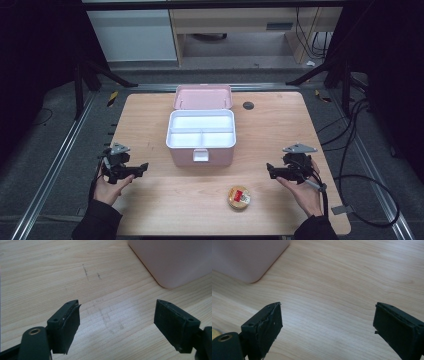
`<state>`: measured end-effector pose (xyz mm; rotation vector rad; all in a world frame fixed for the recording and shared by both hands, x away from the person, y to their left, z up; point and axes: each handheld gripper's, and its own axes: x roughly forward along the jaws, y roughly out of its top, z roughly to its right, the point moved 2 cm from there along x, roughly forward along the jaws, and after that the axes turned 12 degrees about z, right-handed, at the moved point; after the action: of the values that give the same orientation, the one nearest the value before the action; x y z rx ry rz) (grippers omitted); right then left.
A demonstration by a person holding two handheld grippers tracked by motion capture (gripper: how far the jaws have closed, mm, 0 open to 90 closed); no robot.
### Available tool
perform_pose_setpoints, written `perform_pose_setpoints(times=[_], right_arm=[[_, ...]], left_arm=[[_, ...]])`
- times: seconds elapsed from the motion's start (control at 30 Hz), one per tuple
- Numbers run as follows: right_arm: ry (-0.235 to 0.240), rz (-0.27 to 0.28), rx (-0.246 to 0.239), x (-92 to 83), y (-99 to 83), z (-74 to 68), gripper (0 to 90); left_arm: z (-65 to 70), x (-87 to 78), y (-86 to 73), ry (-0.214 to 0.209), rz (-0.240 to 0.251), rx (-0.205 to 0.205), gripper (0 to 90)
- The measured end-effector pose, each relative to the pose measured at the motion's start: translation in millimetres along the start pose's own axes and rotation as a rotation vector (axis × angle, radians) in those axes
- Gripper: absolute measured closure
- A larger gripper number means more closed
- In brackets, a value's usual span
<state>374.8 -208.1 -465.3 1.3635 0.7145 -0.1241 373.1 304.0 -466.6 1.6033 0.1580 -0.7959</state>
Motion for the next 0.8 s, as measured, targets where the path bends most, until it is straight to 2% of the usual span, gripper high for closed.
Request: perform_pose_setpoints(times=[0.2,0.43,0.53,0.8], right_arm=[[0.027,-0.013,-0.008,-2.6,2.9,-14.0,9.5],[0.064,-0.013,-0.034,-7.4,10.4,-38.6,14.1],[0.086,-0.036,-0.042,-7.6,11.4,-49.4,14.5],[0.152,-0.100,-0.064,-5.4,7.0,-73.8,14.4]], left_arm=[[1.4,2.7,-3.4,-0.001,-0.012,0.001,21.4],[3.6,5.0,-5.8,-0.004,-0.025,0.015,21.8],[6.7,7.2,-6.1,-0.006,-0.040,0.036,21.8],[10.8,7.4,-4.6,-0.008,-0.044,0.054,21.9]])
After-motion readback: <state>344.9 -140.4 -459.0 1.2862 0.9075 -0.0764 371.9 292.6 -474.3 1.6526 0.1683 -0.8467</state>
